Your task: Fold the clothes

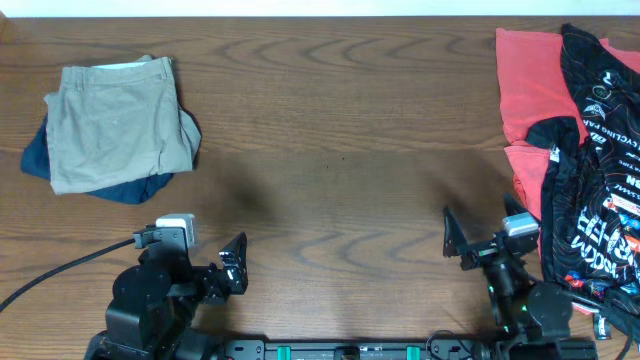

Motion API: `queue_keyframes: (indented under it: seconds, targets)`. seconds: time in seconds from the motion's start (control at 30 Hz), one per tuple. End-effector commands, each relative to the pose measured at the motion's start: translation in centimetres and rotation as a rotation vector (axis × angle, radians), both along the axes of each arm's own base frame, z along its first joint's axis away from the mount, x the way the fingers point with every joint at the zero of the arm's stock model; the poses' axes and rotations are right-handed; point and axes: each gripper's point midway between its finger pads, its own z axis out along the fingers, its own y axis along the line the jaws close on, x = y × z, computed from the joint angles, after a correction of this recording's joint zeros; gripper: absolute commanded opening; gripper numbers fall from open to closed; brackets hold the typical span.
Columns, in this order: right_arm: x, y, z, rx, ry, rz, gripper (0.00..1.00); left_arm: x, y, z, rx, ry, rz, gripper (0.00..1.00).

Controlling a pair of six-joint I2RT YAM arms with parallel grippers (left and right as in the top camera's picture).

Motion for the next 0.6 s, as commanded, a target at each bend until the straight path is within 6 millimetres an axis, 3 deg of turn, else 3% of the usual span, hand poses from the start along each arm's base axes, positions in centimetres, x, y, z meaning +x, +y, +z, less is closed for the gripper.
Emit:
queue_keyframes:
  seconds: [0.0, 0.17, 0.27, 0.57]
  targets:
    - [0.3, 0.1, -0.7, -0.017, -0.041, 0.001, 0.99, 0.0, 0.1, -0.3, 0.006, 0.002, 0.008, 0.98]
    - [0.4, 0.0, -1.2, -0.148, -0.059, -0.004, 0.99, 0.0, 0.1, -0.3, 0.006, 0.002, 0.008, 0.98]
    - [0.4, -0.1, -3.1, -0.196, 0.010, -0.003, 0.99, 0.0, 0.1, -0.3, 0.006, 0.002, 0.008, 0.98]
    - [0.4, -0.1, -2.9, -0.187, 0.003, -0.006, 0.99, 0.0, 0.1, -0.3, 0.006, 0.002, 0.008, 0.98]
